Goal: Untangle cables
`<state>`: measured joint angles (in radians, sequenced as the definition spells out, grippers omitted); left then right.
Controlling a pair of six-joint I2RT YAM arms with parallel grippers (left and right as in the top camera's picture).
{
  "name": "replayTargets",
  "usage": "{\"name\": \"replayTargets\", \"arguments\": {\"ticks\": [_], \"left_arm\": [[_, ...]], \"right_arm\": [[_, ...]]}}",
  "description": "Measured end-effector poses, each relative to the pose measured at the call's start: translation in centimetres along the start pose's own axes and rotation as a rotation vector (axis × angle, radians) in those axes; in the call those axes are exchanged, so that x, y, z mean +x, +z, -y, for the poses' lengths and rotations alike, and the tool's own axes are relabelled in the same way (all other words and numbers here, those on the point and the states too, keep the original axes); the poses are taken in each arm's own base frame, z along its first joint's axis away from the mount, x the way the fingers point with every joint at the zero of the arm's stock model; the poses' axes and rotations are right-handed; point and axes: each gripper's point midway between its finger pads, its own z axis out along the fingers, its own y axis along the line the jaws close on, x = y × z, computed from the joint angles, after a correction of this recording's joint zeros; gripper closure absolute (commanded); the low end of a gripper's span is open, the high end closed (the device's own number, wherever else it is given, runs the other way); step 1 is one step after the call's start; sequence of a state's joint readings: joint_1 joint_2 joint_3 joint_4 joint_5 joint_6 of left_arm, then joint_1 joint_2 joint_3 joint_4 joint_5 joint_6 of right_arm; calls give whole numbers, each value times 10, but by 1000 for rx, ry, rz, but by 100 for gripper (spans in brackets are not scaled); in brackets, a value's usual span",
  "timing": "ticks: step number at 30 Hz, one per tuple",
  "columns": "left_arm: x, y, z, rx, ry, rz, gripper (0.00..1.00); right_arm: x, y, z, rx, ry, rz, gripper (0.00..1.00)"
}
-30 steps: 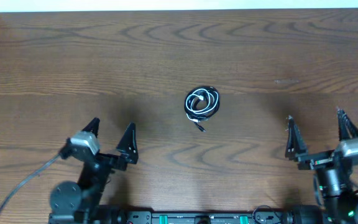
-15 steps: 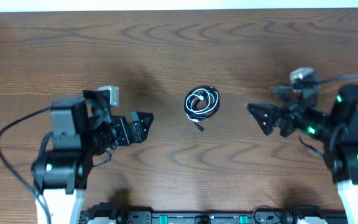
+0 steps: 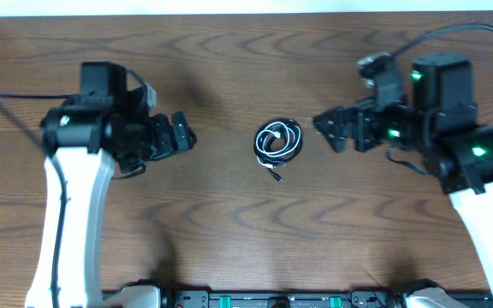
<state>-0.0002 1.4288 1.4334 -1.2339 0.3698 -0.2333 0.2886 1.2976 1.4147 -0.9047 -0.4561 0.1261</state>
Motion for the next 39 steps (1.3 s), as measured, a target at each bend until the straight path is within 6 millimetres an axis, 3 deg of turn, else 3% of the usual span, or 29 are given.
{"name": "replayTargets", "arguments": {"ticks": [3, 6, 7, 10, 13, 16, 21, 25, 29, 35, 39], "left_arm": [[6, 22, -5, -12, -48, -114, 2], [11, 39, -3, 17, -50, -200, 2], [14, 44, -2, 30, -41, -228, 2], [25, 54, 4, 65, -1, -305, 2], [32, 58, 15, 108, 78, -334, 2], [36, 59, 30, 143, 178, -327, 2], [32, 51, 64, 208, 360, -204, 2], [28, 38, 92, 246, 464, -86, 2], [24, 46, 85, 142, 417, -70, 2], [11, 55, 58, -24, 284, -40, 2], [8, 55, 53, -56, 257, -26, 2]], "right_arm": [[10, 25, -15, -48, -4, -61, 10], [29, 57, -16, -25, 29, -155, 38], [35, 67, -11, 3, 62, -187, 39], [56, 97, 12, 111, 185, -274, 28], [70, 121, 35, 194, 280, -325, 32], [83, 136, 49, 246, 341, -365, 35], [100, 158, 68, 308, 414, -415, 29], [111, 181, 77, 317, 452, -439, 52], [119, 200, 78, 284, 477, -461, 55], [117, 205, 77, 265, 480, -453, 52], [117, 205, 77, 266, 485, -452, 65]]}}
